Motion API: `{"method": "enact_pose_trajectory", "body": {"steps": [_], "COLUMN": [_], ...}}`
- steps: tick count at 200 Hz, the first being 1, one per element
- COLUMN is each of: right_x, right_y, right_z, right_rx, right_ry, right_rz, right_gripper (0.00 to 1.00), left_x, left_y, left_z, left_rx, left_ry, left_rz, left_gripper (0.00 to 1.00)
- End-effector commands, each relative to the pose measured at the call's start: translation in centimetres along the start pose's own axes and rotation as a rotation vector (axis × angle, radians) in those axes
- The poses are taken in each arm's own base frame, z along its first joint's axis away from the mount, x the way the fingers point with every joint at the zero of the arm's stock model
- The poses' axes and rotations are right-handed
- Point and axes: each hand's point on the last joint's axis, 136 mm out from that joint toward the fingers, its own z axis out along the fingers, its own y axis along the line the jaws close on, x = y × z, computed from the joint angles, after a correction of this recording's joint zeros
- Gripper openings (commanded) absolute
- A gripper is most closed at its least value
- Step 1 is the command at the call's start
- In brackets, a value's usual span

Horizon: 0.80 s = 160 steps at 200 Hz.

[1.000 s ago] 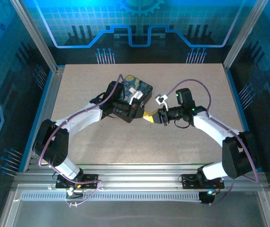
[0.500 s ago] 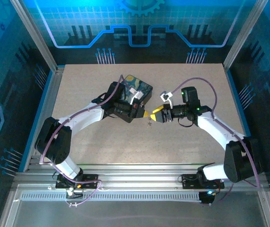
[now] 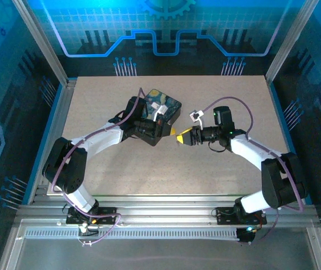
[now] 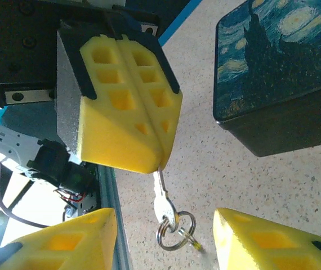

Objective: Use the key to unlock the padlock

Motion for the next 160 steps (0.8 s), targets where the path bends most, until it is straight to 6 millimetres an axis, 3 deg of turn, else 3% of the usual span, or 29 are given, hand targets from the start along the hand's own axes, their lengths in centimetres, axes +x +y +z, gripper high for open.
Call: {"method": "enact_pose_trajectory", "body": {"steps": [1, 57, 79, 105, 160], "right_x": [-0.5, -0.2, -0.1, 0.1, -0.3], "right_y": [0.0, 0.2, 0.0, -0.5, -0.6], "right_z": [0.3, 0.7, 0.7, 0.9, 1.5], "right_rx": [-0.021, -0.036, -0.033, -0.017, -0.012], "right_ry": [-0.026, -0.017, -0.017, -0.013, -0.019], "right_rz": [0.001, 0.000, 0.001, 0.013, 0.012], "right_gripper": [0.47, 0.31, 0.32, 0.41, 0.39], "left_x": [-0.3, -0.5, -0.6, -0.7, -0.5], "left_y": [0.1, 0.0, 0.0, -0.1, -0.1], "left_z": [-0.2, -0.3, -0.4, -0.6, -0.6], "left_rx": [0.009, 0.027, 0.030, 0.039, 0.040], "left_ry": [-0.020, -0.038, -0.040, -0.048, -0.047], "left_rz": [-0.006, -0.015, -0.018, -0.020, -0.026], "left_gripper": [0.00, 0.00, 0.00, 0.00, 0.00]}}
